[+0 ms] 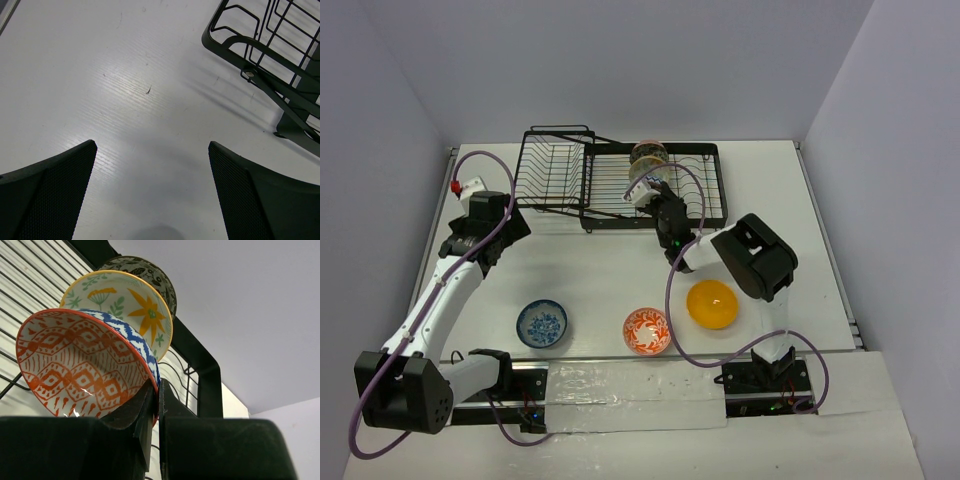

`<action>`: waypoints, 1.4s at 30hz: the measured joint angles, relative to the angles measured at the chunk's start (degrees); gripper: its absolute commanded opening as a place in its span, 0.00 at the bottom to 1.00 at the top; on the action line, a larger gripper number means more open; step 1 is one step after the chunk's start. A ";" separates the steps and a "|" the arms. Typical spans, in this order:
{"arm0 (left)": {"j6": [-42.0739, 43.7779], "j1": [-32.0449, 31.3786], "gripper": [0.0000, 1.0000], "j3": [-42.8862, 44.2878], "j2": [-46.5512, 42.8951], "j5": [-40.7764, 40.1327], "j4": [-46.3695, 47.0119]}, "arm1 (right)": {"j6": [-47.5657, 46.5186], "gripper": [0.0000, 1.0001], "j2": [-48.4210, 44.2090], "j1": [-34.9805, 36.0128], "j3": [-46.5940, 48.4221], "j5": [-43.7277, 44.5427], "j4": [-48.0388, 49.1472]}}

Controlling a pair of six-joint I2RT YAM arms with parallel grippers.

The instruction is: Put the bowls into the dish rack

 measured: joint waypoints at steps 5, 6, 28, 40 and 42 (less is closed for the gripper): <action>0.00 0.04 0.99 0.00 0.00 0.00 0.00 | 1.05 0.17 -0.85 0.00 0.63 -0.48 -3.08; 0.00 0.04 0.99 0.00 0.00 0.00 0.00 | 1.20 0.18 -0.96 0.00 0.68 -0.59 -3.43; 0.00 0.15 0.99 0.00 -0.11 0.00 0.00 | 3.74 0.57 -1.57 -0.15 2.49 0.26 -12.57; 0.02 0.42 0.99 0.00 -0.11 0.02 0.02 | 4.63 0.79 -2.25 -0.50 4.13 0.92 -14.47; 0.00 0.42 0.99 0.00 -0.11 0.02 0.02 | 4.74 0.80 -2.51 -0.59 4.24 0.90 -15.19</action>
